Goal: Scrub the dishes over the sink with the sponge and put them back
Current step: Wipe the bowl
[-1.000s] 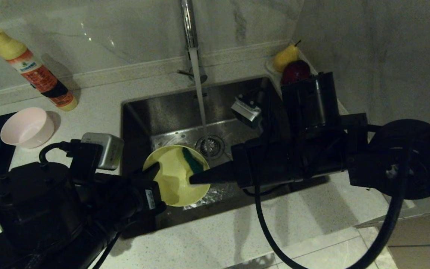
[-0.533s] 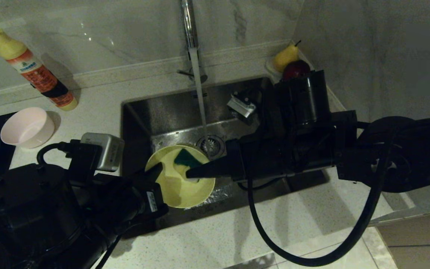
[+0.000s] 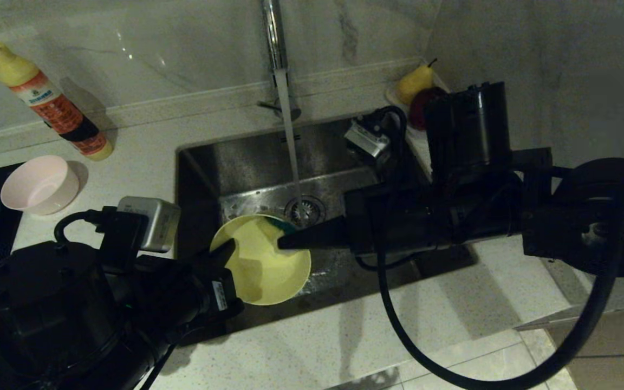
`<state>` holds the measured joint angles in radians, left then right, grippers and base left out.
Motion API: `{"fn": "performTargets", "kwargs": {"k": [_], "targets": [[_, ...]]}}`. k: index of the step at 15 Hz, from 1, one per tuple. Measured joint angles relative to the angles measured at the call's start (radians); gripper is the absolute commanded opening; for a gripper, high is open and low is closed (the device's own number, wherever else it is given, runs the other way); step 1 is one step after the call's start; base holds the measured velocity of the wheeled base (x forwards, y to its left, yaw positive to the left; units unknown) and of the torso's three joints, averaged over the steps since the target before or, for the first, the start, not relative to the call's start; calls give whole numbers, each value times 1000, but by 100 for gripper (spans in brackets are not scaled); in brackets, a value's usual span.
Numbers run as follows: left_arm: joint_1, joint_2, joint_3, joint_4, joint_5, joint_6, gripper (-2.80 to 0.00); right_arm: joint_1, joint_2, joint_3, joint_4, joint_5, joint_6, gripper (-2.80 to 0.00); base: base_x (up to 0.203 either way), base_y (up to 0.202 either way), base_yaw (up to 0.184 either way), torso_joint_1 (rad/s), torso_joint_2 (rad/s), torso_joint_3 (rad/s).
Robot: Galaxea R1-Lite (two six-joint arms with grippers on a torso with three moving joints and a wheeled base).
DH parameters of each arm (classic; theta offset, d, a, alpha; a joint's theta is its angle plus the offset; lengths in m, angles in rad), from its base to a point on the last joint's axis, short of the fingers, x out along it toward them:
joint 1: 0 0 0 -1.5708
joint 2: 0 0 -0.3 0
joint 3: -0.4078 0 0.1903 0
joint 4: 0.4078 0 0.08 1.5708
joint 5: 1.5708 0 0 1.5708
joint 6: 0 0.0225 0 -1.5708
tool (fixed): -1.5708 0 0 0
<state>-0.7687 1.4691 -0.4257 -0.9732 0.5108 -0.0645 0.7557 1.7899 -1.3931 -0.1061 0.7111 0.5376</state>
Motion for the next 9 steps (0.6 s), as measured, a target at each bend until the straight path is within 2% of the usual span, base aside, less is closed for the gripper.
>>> {"fn": "performTargets", "kwargs": {"k": [5, 9], "targets": [[0, -1, -21, 0, 1, -4, -280, 2, -37, 126, -17, 1, -8, -280, 0, 0, 0, 0, 0, 0], [0, 0, -37, 0, 1, -3, -280, 36, -18, 133, -22, 1, -8, -280, 0, 0, 0, 0, 0, 0]]}}
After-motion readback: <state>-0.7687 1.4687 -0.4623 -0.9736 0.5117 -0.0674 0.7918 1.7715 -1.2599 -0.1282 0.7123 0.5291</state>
